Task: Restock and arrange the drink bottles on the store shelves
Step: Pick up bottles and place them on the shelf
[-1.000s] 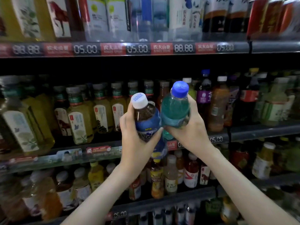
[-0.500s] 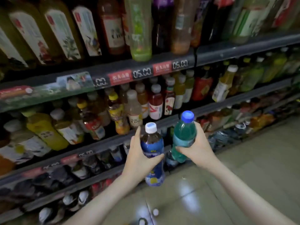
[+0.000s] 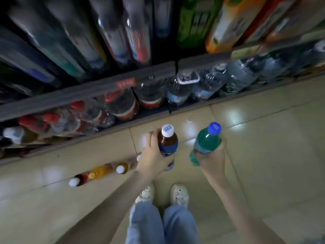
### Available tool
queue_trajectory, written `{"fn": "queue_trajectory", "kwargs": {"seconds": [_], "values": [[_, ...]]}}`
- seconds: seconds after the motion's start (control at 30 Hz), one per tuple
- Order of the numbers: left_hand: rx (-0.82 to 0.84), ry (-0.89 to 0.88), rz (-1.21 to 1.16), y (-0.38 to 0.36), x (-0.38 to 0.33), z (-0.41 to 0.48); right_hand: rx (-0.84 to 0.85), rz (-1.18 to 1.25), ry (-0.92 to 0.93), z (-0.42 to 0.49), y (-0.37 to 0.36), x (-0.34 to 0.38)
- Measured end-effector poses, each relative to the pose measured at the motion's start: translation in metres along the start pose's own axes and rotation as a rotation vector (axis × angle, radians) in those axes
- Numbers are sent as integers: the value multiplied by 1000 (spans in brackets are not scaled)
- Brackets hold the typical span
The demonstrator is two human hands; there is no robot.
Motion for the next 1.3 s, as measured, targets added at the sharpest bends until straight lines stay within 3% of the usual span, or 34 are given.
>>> {"fn": "queue_trajectory", "kwargs": {"seconds": [0.33,0.5,0.67,0.83,0.93,1.03,1.13,1.3], "values": [[28,-202,164,-233,205,96,12,72,-3,113,-116,-256],[-43,-173,158,-266,264,99,-69,120,42,125,-143,-311],[14,-35,-17,-252,258,77,-3,99,12,106,-143,-311],[-38,34,9,-210,211,47,129,-32,53,78,-115,-261],[19,53,-39,-168,155,27,161,-105,49,55,-88,-204],[84,64,-62,-114,89,16,174,-163,141,31,-58,-119],[104,11,-38,-58,20,7,192,-55,114,13,-38,-18],[131,-26,2,55,-106,-10,266,-51,276,-22,-17,156]]}}
Point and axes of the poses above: each hand's wrist, its own z-axis towards the middle knuckle, its own y-axis out of the back of the hand, x = y × z, the point moved 5 cm from there along z, towards the middle knuckle, and after that the axes turned 6 degrees about z, right-handed, at the moved point
